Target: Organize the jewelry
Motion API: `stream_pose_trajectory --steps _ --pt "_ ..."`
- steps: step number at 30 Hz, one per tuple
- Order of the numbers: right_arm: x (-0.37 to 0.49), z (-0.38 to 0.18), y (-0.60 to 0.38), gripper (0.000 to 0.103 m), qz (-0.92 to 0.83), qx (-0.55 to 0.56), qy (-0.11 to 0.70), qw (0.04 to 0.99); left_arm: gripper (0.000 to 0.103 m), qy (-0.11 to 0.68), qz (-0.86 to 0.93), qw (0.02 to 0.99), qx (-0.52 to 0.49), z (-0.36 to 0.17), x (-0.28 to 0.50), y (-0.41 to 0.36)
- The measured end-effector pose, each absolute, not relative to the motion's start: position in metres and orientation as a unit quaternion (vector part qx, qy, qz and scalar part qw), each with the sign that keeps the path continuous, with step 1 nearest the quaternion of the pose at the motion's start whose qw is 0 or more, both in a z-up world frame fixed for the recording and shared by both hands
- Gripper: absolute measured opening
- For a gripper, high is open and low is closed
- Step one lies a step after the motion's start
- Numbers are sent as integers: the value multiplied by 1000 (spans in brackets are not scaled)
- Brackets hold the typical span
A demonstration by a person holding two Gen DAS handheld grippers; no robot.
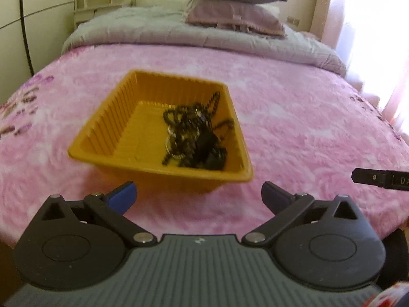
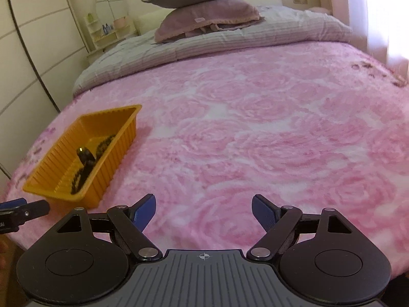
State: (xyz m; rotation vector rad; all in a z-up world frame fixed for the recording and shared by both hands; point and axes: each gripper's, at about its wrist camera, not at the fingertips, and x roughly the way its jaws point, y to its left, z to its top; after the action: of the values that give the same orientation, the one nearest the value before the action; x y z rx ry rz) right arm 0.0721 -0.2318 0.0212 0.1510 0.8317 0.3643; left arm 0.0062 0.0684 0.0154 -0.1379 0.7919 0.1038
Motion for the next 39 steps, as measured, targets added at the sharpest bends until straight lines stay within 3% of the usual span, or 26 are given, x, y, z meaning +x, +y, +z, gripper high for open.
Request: stream_pose_trajectory --steps 13,39 --pt "36 12 -205 82 192 6 421 886 102 420 54 904 -62 0 -3 36" --pt "37 6 -203 82 185 7 434 882 103 424 44 904 -37 -6 0 22"
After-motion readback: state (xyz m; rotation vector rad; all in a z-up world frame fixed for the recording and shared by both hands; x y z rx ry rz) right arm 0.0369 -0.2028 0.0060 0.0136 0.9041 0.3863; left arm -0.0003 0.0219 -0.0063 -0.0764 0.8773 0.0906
